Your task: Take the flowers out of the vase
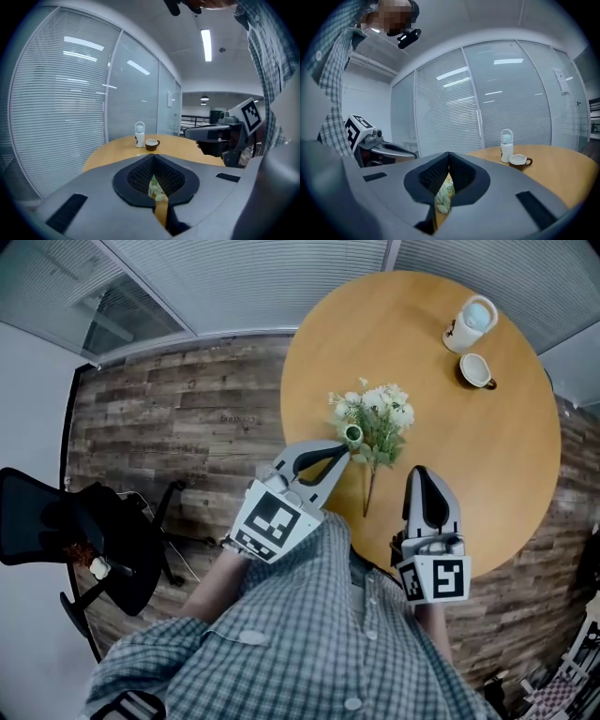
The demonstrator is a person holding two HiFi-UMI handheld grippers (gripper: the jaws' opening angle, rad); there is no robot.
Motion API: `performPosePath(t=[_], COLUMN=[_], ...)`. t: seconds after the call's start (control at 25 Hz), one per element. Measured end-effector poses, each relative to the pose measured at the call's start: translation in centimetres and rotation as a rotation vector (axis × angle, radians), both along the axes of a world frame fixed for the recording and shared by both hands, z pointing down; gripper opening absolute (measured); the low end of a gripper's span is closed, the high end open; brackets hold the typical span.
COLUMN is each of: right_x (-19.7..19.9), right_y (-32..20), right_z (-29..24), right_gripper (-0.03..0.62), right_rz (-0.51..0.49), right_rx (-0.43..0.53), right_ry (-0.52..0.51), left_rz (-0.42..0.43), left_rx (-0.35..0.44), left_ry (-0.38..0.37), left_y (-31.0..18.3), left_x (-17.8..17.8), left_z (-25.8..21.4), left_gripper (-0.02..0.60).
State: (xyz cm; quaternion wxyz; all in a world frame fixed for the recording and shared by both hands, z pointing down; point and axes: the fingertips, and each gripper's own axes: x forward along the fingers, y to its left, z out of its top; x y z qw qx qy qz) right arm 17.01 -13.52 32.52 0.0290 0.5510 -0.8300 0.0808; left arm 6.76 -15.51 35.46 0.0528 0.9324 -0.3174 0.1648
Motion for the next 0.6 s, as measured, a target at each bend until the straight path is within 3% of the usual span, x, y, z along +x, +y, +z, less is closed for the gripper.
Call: performPosePath(t=[0.6], right_x=[-1.3], right_y=[0.3], right_z=[0.7], right_gripper=[0.009], right_rz=[-0.039], right_rx=[-0.037], right_ry=[-0.008], left_rz=[0.026], left_rx=[-0.004], left_ry=[-0.016], left_y=[0.9], left_x=[0.4], left_z=[0.5], left_gripper=[0.008])
